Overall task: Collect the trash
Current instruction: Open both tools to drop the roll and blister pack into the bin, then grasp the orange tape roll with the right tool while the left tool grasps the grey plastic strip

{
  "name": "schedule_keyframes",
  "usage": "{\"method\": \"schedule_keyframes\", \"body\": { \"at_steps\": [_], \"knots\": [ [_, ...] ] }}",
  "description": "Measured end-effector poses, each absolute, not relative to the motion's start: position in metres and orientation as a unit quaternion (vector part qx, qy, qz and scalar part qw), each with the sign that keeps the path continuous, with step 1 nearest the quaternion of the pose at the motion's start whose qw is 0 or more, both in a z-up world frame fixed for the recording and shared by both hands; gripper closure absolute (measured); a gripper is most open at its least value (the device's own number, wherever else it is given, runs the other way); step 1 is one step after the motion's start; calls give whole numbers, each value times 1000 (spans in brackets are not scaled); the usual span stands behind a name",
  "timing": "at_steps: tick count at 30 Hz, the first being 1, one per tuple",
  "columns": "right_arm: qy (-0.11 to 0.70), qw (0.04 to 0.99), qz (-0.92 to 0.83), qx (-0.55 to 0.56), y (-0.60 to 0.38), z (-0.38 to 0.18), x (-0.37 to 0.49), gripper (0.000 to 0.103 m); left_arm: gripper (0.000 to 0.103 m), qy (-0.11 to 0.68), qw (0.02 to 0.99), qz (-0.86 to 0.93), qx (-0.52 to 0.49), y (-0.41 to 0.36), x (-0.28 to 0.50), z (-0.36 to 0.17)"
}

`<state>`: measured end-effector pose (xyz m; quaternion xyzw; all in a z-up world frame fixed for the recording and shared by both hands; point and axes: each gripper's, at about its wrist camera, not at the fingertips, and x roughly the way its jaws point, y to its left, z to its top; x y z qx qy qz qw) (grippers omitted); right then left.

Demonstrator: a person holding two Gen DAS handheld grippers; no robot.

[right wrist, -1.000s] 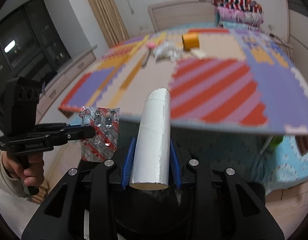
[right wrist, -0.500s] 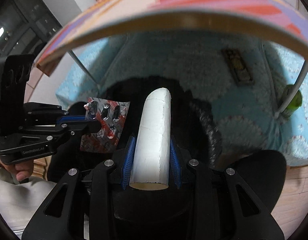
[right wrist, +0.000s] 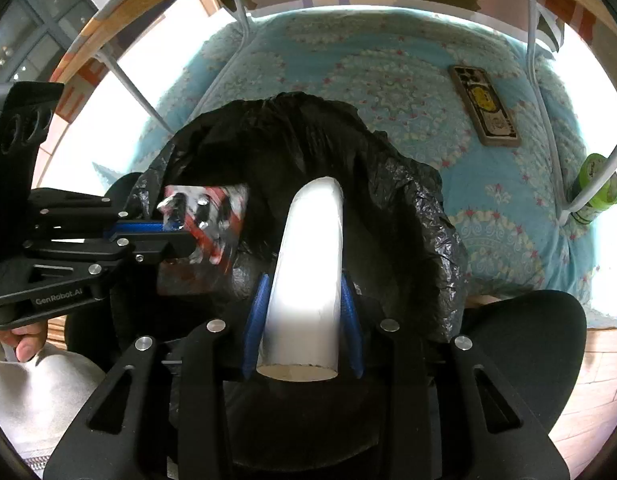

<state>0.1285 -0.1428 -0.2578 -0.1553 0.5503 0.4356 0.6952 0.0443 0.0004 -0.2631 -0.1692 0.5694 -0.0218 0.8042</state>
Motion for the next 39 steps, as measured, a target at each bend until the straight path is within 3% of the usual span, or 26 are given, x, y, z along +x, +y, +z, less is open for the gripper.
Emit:
{"method": "schedule_keyframes", "body": {
  "at_steps": [2, 4, 5, 7, 8, 9, 31, 39],
  "knots": [
    [550, 695, 436, -155, -142, -258, 129, 65, 95, 570, 803, -21, -171, 1, 44, -262],
    [547, 698, 437, -155, -142, -256, 128, 52, 93, 571, 804, -18, -168, 0, 44, -260],
    [543, 700, 437, -156, -143, -254, 127, 52, 88, 569, 806, -17, -166, -1, 44, -258],
    [539, 701, 440, -155, -142, -251, 126, 52, 70, 564, 809, -15, -164, -2, 43, -254],
    [537, 703, 441, -154, -143, -249, 126, 52, 56, 559, 813, -14, -162, -2, 42, -251],
    [534, 705, 441, -154, -144, -246, 125, 52, 50, 552, 818, -13, -160, -3, 40, -246],
    [430, 763, 465, -128, -163, -146, 135, 52, 50, 440, 890, -20, -117, 2, 30, -129],
    [404, 780, 463, -123, -158, -121, 159, 52, 50, 418, 901, 7, -115, 25, 49, -109]
  ]
}}
